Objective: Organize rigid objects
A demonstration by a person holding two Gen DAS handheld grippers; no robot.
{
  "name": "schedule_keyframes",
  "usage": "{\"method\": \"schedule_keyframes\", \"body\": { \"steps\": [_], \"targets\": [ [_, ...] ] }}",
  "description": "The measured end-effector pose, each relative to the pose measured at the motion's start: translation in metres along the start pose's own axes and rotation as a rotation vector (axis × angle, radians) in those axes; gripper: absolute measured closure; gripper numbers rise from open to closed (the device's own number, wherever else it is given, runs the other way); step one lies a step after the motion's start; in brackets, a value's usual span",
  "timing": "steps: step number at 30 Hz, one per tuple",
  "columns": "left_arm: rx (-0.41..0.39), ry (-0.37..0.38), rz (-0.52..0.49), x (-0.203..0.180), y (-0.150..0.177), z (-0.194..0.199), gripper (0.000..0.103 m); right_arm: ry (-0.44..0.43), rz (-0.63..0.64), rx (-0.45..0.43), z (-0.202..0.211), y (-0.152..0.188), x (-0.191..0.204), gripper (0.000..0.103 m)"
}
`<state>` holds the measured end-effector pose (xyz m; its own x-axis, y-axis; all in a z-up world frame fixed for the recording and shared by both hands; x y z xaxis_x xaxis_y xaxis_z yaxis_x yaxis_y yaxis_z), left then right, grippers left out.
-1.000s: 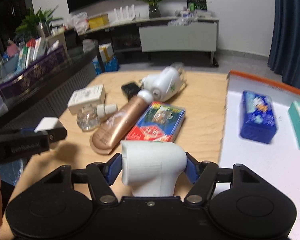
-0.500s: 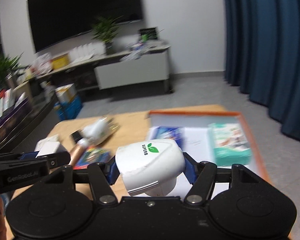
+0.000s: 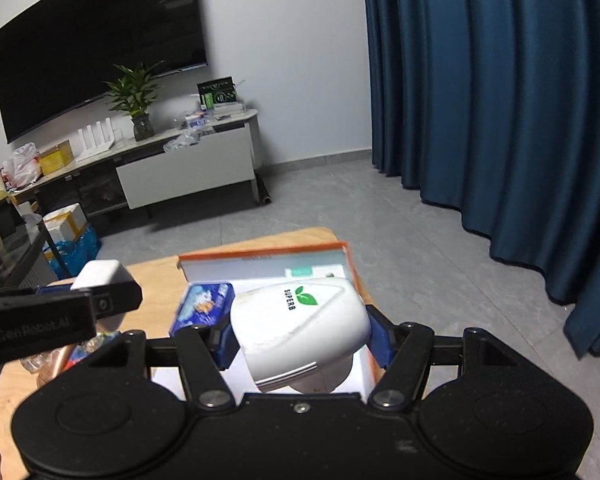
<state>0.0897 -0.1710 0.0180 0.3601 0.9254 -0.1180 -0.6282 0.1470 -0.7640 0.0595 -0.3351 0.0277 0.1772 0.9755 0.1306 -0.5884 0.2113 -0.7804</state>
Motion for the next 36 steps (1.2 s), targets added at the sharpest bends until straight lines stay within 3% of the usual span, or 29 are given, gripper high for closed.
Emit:
{"method": "schedule_keyframes", "body": {
  "steps": [11,36],
  "targets": [
    [0.022,-0.059,0.003,-0.003,-0.001,-0.003,0.061,-0.018,-0.004,0.026,-0.009,0.006,0.000,0.028],
    [0.037,-0.065,0.030,-0.009,0.004,-0.003,0.061,-0.015,0.019,0.044,-0.012,0.005,0.002,0.028]
  ]
}}
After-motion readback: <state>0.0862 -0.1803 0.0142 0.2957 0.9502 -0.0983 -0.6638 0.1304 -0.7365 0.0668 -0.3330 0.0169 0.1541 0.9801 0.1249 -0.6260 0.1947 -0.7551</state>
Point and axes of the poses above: each gripper's, at about its wrist camera, not at the fingertips, and z roughly against the way its jaws point, x to its left, y to its underside, the point moved 1 cm from there along -z, roughly the way its jaws point, and after that the axes turned 4 degrees about x, right-handed, at the moved point
